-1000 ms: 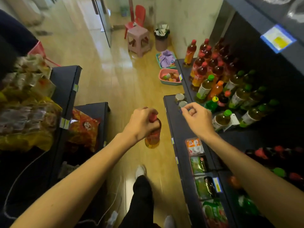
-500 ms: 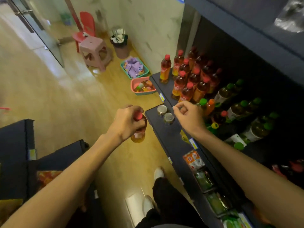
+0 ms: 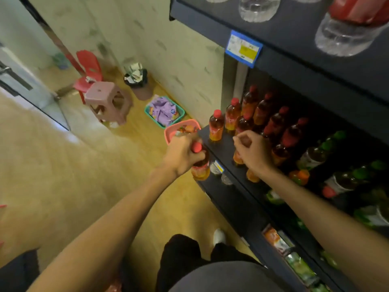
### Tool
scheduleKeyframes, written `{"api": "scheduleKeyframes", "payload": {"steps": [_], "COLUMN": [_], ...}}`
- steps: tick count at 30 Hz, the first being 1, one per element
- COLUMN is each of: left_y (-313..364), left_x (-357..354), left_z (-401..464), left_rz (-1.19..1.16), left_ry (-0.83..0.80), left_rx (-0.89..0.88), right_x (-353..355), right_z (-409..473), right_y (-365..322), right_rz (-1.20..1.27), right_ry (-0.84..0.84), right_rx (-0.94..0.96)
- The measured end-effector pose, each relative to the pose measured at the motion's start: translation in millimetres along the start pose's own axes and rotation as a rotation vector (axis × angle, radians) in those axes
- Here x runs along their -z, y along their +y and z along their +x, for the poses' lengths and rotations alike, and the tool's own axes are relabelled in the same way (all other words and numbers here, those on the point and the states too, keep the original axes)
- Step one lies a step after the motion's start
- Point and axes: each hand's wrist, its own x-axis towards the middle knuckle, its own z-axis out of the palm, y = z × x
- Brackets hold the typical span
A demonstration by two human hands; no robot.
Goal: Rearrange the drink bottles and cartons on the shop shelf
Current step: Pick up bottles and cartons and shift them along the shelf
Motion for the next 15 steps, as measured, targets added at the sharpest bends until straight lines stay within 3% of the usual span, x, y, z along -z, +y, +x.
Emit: {"api": "scheduleKeyframes", "payload": {"steps": [5,15], "left_y": [-18,-33], "left_x": [4,8], "left_z": [66,154], "left_rz": [0.049,0.13], "left_ry": [-0.04,-0.271], "left_rx": [-0.091,-0.357], "right_x": [-1,-30], "right_z": [23,9], "right_y": [-3,-21], "right_rz": [-0.075,-0.1], "right_ry": [0.129,0.513], "right_rx": [-0.07,-0.272]}}
